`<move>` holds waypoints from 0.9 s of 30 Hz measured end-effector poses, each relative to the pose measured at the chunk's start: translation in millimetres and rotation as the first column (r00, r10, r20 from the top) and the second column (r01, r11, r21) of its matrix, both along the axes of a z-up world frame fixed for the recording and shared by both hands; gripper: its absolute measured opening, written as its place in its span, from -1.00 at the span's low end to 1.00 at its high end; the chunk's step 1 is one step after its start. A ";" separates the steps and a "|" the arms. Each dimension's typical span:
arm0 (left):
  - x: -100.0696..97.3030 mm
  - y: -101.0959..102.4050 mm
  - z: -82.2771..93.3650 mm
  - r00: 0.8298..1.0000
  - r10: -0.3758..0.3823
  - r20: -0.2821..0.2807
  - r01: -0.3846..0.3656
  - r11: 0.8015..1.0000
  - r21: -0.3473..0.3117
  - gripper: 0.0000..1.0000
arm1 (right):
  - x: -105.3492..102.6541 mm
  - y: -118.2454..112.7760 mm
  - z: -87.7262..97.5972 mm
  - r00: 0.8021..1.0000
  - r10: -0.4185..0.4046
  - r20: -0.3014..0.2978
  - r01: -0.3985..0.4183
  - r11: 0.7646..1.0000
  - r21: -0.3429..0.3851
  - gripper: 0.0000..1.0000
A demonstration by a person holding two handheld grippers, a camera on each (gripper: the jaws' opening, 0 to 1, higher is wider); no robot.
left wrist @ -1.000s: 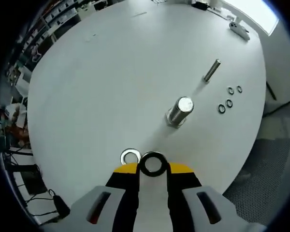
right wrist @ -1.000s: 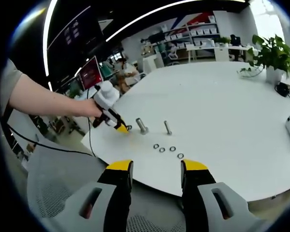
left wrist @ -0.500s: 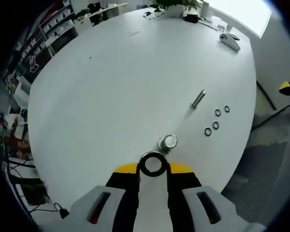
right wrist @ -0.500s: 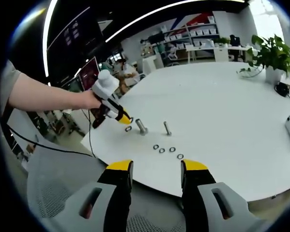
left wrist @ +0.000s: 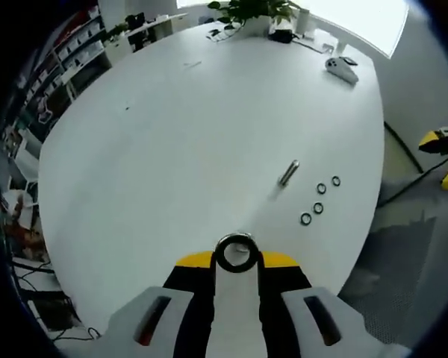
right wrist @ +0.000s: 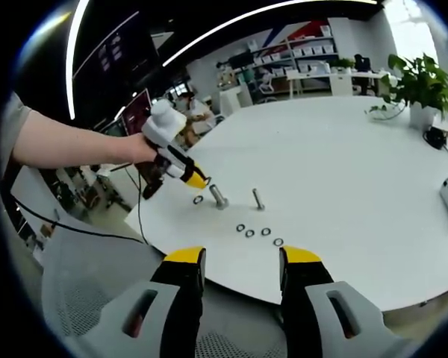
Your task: Place the washer onto the threaded stud by aligning its center hole with the stud, sliding it down to the base, and recovering from edge contact or off-axis alignment until the washer reaches the visible bottom stop.
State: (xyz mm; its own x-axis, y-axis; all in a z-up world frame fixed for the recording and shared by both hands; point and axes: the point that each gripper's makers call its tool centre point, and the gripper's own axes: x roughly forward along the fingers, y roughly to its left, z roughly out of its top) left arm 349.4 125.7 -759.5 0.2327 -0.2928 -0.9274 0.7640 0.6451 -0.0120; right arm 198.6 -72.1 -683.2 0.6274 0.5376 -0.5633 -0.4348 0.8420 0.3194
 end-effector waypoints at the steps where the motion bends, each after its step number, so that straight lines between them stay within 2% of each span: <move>1: -1.0 -0.8 -0.6 1.000 -0.010 -0.002 0.010 1.000 0.008 -0.62 | 0.1 -0.1 0.0 1.000 0.000 0.000 0.000 1.000 0.000 -0.17; 6: -2.3 -6.0 -4.8 0.998 -0.056 -0.008 0.057 0.997 0.043 -0.62 | 0.0 -0.2 0.4 1.000 -0.002 0.001 0.002 1.000 0.000 -0.17; 11: -0.3 -10.6 -5.3 0.999 -0.047 -0.016 0.048 0.999 0.024 -0.62 | 0.4 -0.5 0.9 1.000 -0.006 0.003 0.006 1.000 0.002 -0.17; 27: -0.7 -10.7 -15.9 0.995 -0.091 -0.029 0.093 0.993 0.078 -0.62 | 0.4 -0.2 1.1 1.000 -0.006 0.003 0.006 1.000 0.002 -0.17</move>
